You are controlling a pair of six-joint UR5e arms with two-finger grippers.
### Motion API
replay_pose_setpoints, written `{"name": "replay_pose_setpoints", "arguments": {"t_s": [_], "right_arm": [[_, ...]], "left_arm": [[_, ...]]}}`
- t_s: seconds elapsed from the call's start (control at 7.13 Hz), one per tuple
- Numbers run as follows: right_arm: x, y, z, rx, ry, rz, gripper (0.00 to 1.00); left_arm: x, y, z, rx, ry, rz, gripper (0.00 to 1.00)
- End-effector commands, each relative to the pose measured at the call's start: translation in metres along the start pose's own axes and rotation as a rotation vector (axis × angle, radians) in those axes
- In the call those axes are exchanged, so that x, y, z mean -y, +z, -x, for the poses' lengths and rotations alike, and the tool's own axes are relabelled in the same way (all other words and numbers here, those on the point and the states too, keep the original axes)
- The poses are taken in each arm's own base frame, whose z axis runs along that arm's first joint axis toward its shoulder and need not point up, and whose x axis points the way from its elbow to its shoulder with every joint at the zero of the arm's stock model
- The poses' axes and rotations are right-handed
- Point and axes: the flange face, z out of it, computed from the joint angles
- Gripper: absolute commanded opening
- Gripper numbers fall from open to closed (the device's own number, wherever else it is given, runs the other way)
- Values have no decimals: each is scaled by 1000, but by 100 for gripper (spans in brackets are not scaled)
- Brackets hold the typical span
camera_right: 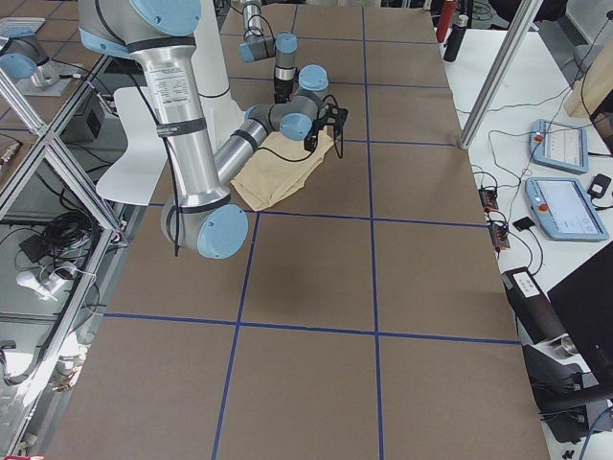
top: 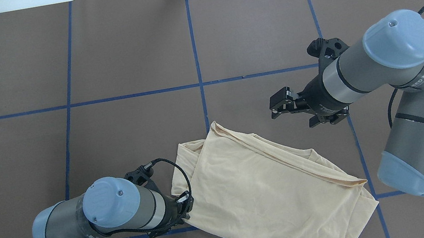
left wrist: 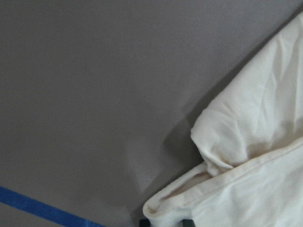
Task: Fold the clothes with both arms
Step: 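Grasp the shirt's near corner with the left gripper, then drag the shirt with the left gripper away from the robot, rotating it lengthwise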
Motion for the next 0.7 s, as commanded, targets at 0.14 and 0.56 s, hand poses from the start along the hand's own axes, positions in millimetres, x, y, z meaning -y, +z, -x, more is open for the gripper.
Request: {"name": "replay_pose_setpoints", "arguments": {"t_s": [0.14, 0.56], "right_arm": [[2, -1, -1, -1, 1, -3, 100], [2, -1, -1, -1, 2, -4, 100]], "left_arm": [[24, -23, -22, -32, -27, -36, 0], [68, -53, -47, -67, -77, -108, 0]]}}
